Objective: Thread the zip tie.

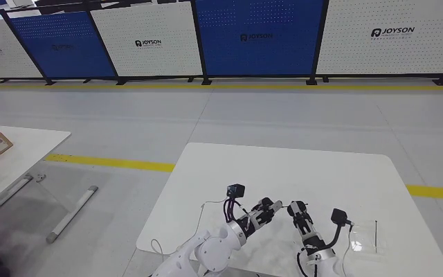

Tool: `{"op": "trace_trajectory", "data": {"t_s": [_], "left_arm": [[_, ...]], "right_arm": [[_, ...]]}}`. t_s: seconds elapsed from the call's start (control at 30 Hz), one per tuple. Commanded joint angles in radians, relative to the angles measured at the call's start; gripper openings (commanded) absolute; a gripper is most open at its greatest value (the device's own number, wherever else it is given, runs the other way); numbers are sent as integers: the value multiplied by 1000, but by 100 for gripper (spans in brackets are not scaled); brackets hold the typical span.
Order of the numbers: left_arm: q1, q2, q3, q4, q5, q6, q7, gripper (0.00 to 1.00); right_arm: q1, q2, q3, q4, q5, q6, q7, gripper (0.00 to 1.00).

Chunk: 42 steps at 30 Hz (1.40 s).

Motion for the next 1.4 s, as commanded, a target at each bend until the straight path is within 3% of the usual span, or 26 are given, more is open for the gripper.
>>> {"op": "trace_trajectory", "data": {"t_s": [0.0,0.37,0.4,0.43,0.47,0.83,1.37], "left_arm": [[2,0,0,-2,0,-1,1,0],[6,-1,3,-8,6,2,2,0],[7,-2,3,-11,5,4,3,0],[8,-2,3,-13,5,5,4,0],[10,-2,3,-16,2,4,6,0],[52,0,-86,-48,-182,-26,63,0],[52,0,-86,-47,-182,-26,63,0]], "right_arm": [[-1,-1,1,-1,0,-2,-1,0],[-7,-3,1,-7,-4,-8,18,0],[-7,-2,2,-8,-12,-13,31,35],[-8,-2,4,-9,-15,-14,33,60],[-10,-2,4,-11,-12,-18,31,100],[-44,4,37,-45,-14,-54,34,100],[-42,4,38,-43,-32,-39,37,100]]}}
